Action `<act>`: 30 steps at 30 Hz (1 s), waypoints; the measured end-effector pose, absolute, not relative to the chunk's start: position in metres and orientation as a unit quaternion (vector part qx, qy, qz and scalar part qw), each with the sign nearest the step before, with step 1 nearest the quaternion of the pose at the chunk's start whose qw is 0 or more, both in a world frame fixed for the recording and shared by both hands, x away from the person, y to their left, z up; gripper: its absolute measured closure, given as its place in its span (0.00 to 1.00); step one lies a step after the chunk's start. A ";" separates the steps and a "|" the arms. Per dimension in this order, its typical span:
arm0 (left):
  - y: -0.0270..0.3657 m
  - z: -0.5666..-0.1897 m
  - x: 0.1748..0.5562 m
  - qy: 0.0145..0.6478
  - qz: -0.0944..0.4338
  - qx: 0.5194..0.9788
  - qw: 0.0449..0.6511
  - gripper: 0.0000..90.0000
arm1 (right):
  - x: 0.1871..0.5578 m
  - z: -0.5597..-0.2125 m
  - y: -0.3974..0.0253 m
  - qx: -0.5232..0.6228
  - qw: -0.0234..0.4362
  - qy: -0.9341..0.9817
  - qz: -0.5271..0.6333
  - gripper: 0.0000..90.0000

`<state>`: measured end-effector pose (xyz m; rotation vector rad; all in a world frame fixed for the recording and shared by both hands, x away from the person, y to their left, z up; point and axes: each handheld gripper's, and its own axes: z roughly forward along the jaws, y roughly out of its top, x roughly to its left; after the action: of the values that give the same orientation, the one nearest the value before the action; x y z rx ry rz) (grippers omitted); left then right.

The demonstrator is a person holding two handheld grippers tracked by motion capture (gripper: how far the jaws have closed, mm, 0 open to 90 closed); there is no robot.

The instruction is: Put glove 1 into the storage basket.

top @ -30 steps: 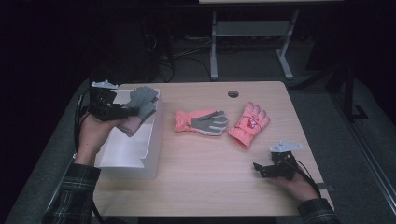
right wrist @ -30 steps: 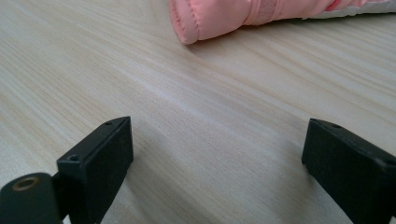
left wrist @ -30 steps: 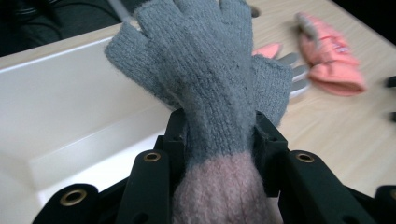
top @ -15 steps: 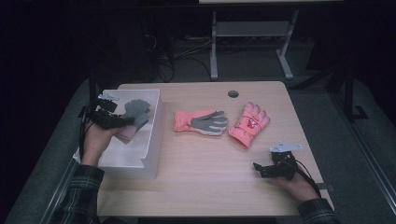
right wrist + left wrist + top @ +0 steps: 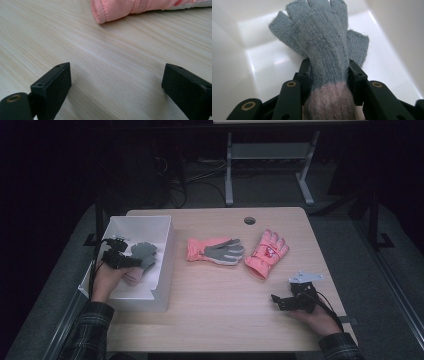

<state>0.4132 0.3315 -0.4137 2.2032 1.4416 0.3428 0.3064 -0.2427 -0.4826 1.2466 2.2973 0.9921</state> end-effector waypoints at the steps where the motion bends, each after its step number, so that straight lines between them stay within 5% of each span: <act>1: 0.332 -0.416 0.414 0.529 0.121 0.807 0.235 0.67 | 0.306 -0.483 -0.243 0.439 0.173 0.809 0.350 0.09; 15: 0.325 -0.419 0.414 0.539 0.140 0.796 0.238 0.34 | 0.306 -0.483 -0.243 0.440 0.174 0.809 0.349 0.09; 30: 0.315 -0.363 0.408 0.498 0.158 0.797 0.304 0.18 | 0.306 -0.483 -0.243 0.441 0.173 0.809 0.349 0.09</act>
<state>0.4083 0.3148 -0.3631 2.1113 1.3180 0.4181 0.3060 -0.2425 -0.4827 1.2504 2.2931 0.9904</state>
